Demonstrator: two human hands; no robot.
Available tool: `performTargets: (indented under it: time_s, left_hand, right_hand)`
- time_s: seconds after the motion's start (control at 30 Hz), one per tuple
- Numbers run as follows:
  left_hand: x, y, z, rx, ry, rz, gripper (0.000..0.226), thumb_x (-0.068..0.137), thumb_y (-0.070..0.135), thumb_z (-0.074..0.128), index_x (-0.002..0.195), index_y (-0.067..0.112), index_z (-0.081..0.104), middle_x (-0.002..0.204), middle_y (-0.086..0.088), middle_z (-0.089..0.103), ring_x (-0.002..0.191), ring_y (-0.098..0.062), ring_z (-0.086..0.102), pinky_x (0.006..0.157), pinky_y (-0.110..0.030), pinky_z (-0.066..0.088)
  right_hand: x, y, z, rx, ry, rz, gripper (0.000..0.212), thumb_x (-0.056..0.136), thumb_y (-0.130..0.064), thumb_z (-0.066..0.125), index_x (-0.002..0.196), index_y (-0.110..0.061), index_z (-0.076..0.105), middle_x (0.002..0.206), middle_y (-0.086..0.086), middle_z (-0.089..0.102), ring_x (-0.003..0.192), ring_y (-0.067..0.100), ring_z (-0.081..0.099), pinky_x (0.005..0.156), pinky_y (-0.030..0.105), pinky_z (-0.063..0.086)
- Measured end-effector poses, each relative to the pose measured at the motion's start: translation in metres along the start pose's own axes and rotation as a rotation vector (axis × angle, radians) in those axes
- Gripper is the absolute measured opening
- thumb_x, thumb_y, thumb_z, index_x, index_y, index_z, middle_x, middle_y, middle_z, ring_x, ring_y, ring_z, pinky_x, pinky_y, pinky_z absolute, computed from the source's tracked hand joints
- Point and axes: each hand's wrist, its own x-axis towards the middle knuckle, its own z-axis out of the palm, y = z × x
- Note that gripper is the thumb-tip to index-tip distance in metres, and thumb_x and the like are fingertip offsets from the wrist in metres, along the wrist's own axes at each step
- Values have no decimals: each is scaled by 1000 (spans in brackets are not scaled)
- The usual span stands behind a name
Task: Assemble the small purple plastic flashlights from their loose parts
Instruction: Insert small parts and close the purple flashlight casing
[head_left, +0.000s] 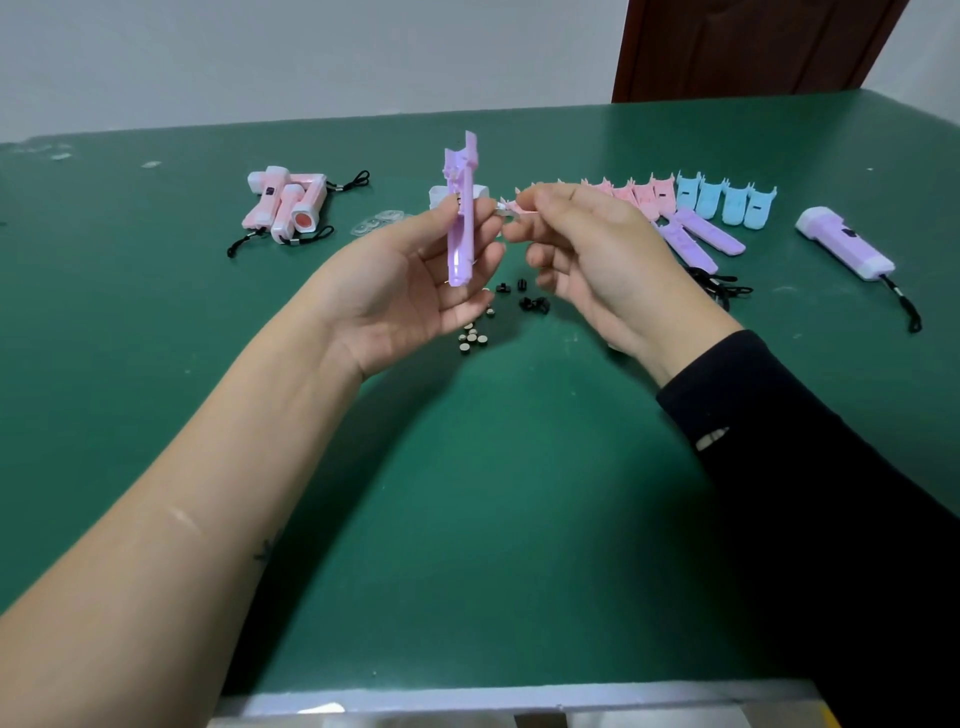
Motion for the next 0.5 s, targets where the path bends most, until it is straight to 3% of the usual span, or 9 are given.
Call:
performTargets:
  time_s: [0.27, 0.5]
  left_hand:
    - [0, 0, 1, 28, 39, 19, 20, 99, 33, 50, 94, 25, 68, 88, 12, 72, 84, -5, 68, 77, -23, 52]
    - [0, -4, 5, 91, 43, 36, 18, 99, 33, 50, 93, 26, 66, 88, 14, 71, 84, -3, 66, 73, -24, 50]
  right_hand:
    - [1, 1, 0, -184, 8, 73, 18, 93, -35, 60, 82, -21, 63, 64, -11, 58, 51, 5, 42, 48, 17, 34]
    - [2, 4, 3, -69, 52, 105, 14, 92, -30, 62, 85, -18, 64, 63, -11, 59, 51, 4, 45, 46, 16, 36]
